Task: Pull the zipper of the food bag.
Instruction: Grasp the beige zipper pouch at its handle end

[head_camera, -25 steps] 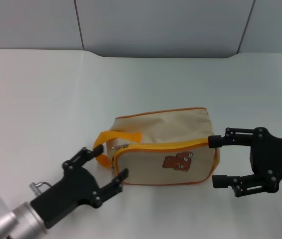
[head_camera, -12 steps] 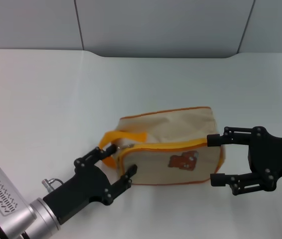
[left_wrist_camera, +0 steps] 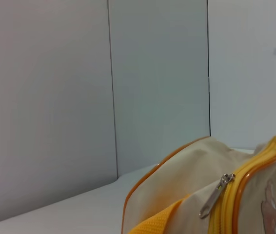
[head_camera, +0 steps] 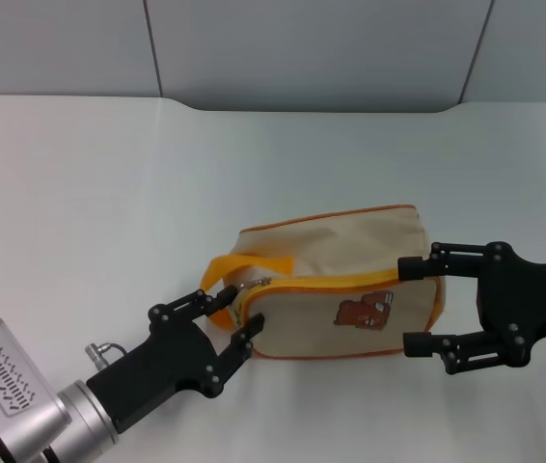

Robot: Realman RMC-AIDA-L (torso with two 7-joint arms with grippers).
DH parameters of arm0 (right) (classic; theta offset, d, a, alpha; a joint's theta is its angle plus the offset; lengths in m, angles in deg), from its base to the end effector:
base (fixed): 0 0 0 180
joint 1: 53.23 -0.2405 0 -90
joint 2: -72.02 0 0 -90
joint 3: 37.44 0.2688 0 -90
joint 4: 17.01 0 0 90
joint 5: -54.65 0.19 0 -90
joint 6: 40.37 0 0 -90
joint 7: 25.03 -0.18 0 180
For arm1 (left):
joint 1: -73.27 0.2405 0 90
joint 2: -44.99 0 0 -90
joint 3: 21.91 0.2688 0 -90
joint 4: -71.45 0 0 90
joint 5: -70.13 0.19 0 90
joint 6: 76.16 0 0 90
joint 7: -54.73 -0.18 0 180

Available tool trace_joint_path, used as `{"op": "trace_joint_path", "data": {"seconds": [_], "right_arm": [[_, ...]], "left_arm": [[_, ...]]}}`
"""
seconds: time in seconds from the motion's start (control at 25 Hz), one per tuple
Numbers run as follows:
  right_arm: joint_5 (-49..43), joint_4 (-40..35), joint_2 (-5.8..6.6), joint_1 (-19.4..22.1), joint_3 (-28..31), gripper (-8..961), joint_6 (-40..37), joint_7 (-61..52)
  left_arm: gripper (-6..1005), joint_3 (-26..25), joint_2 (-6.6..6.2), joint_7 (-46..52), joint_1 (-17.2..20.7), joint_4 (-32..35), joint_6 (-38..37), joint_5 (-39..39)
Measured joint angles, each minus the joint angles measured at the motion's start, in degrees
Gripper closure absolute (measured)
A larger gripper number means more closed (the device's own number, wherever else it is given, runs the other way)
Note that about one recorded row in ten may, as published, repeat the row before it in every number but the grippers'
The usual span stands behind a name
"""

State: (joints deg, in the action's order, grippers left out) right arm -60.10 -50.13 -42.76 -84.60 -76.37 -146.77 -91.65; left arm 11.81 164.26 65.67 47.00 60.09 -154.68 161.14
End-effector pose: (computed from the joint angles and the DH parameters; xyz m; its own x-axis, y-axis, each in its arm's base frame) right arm 0.2298 0.2944 -0.0161 0.8238 -0.1448 -0.5480 -0.1784 -0.9839 -0.0083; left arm -0.2695 0.2672 -0.1188 0.7864 0.0266 0.6171 0.4167 -0.7603 -0.4984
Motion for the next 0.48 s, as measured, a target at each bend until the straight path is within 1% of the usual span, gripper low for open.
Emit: {"op": "trace_joint_path", "data": {"seconds": [0.24,0.4,0.48], "right_arm": [[0.10,-0.10,-0.05,0.00,0.32,118,0.06,0.00],[0.20,-0.72,-0.40,0.11,1.47,116,0.06,0.00],[0.21,-0.94,-0.46,0.17,1.57,116,0.06,0.00]], "left_arm": [[581,-0.24,0.00,0.11,-0.08,0.39,-0.93,0.00],[616,-0.23,0.00,0.14,-0.23,0.64,-0.94,-0.02],[660,-0.23,0.00,0.16,-0.28,0.65,-0.94,-0.02]]}}
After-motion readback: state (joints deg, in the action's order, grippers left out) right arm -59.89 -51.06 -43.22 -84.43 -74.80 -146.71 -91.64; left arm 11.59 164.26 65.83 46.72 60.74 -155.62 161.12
